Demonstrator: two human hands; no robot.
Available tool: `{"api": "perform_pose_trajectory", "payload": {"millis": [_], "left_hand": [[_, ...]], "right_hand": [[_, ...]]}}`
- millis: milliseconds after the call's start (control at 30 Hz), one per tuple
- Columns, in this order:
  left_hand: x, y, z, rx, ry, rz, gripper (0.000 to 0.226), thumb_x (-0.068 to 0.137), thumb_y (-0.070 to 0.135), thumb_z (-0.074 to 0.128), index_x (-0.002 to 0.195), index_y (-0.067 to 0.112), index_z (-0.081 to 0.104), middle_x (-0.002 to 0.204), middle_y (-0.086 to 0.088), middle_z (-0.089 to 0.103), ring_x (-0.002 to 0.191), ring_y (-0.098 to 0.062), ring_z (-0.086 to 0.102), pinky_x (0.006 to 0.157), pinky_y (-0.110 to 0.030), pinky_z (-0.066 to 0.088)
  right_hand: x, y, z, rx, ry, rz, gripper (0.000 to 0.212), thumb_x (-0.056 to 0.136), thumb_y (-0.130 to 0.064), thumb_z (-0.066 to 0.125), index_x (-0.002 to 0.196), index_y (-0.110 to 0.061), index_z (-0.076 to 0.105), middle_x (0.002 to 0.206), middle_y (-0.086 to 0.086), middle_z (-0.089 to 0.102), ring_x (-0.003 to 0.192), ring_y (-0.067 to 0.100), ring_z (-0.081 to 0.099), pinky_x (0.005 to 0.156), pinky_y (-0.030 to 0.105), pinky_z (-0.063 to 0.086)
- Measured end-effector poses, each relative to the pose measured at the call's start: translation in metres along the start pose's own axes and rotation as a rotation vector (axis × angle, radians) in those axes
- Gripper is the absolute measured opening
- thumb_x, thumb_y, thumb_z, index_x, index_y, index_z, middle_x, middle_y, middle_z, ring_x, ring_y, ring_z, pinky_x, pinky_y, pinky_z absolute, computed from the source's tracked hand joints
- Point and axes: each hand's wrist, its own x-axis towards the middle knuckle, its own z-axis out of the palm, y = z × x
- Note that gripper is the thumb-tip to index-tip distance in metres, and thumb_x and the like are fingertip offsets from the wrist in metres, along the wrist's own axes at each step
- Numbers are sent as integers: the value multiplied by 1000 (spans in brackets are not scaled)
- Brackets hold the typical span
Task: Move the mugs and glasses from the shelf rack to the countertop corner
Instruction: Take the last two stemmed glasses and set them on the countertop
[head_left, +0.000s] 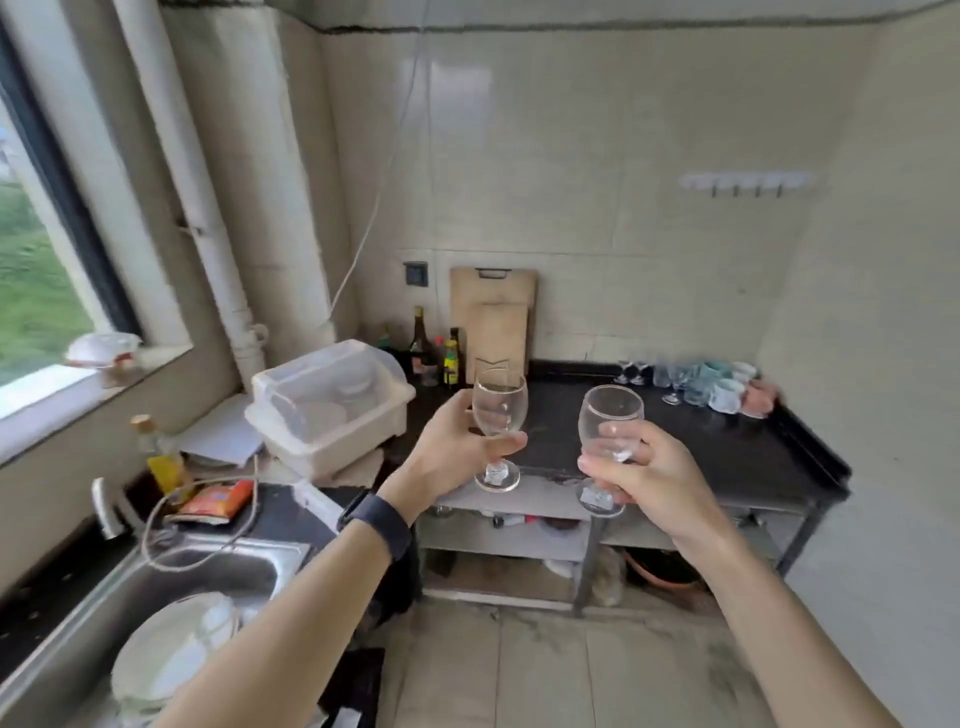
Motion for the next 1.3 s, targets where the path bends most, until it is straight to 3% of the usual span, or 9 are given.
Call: {"api": "perform_pose_trajectory", "payload": {"millis": [267, 433, 533, 667, 733, 900, 1067, 1233, 1300], "left_hand": [[121, -39, 93, 37, -129, -59, 51, 72, 25, 88, 114, 23, 60, 102, 2, 73, 86, -16, 72, 76, -32, 60], [228, -74, 143, 10, -201, -100, 46, 73, 25, 88, 106, 34, 58, 100, 8, 72, 80, -9, 72, 66, -22, 59], [292, -90, 172, 10, -243, -138, 46, 76, 24, 87, 108, 33, 55, 101, 9, 68, 84, -10, 70, 62, -19, 58], [361, -113, 206, 8, -313, -204, 50, 75, 21, 87, 116, 23, 57, 100, 2, 70, 74, -9, 72, 69, -29, 63], [389, -123, 223, 7, -325, -240, 53, 76, 19, 86, 119, 21, 56, 102, 1, 69, 82, -13, 72, 75, -34, 63], [454, -150, 260, 0, -307, -308, 54, 75, 14, 85, 122, 15, 57, 109, -4, 68, 100, -23, 70, 87, -44, 60], [519, -182, 298, 13, -262, -375, 55, 76, 14, 85, 123, 16, 56, 111, -2, 66, 95, -15, 67, 83, -37, 61], [587, -221, 339, -7, -163, -507, 57, 77, 10, 83, 125, 14, 54, 118, -9, 65, 106, -26, 66, 91, -48, 58], [613, -233, 356, 3, -111, -557, 55, 77, 10, 83, 123, 15, 53, 119, -9, 64, 108, -26, 66, 93, -50, 56]], "right_hand": [[80, 63, -70, 10, 135, 127, 43, 77, -11, 86, 115, -15, 65, 97, 4, 78, 61, 10, 66, 61, 32, 54], [166, 100, -110, 20, 190, 180, 44, 77, -10, 85, 115, -15, 64, 98, 3, 78, 59, 8, 66, 57, 23, 55], [222, 119, -131, 16, 218, 240, 47, 76, -12, 86, 117, -15, 63, 98, 1, 79, 62, 11, 66, 59, 25, 54], [288, 148, -155, 1, 237, 309, 51, 73, -15, 87, 117, -16, 62, 102, -4, 78, 69, 17, 68, 71, 36, 55], [315, 162, -164, -8, 249, 347, 52, 72, -16, 87, 118, -16, 61, 104, -5, 77, 72, 18, 68, 78, 41, 56], [379, 197, -183, -56, 211, 410, 53, 71, -21, 84, 117, -21, 58, 108, -6, 75, 66, 19, 65, 83, 44, 57], [458, 247, -208, -51, 157, 474, 52, 67, -23, 84, 111, -21, 57, 102, -4, 71, 66, 22, 62, 86, 50, 55], [550, 311, -238, -146, 92, 518, 43, 71, -34, 81, 99, -16, 54, 88, -3, 68, 87, 23, 69, 86, 39, 53], [585, 331, -248, -171, 71, 546, 46, 75, -38, 81, 107, -19, 54, 101, -7, 66, 94, 19, 68, 85, 33, 53]]}}
